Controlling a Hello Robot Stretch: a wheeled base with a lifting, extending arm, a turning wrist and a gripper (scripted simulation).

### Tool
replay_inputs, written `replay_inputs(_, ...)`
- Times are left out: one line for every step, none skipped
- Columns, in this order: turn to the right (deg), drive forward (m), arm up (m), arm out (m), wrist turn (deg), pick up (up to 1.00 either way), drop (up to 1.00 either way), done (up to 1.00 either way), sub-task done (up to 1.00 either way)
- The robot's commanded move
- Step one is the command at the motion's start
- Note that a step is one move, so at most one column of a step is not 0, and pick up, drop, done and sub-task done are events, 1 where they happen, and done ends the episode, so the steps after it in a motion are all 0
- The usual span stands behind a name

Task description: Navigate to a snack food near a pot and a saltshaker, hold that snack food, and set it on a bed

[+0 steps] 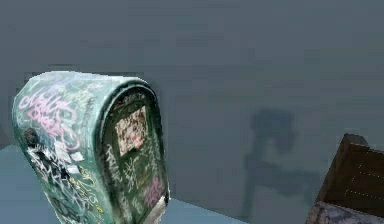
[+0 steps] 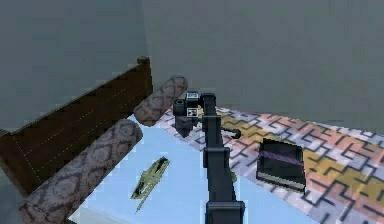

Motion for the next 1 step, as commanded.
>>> replay_inputs(0.0,0.0,0.0,0.0,0.0,0.0,0.0,1.0,0.0)
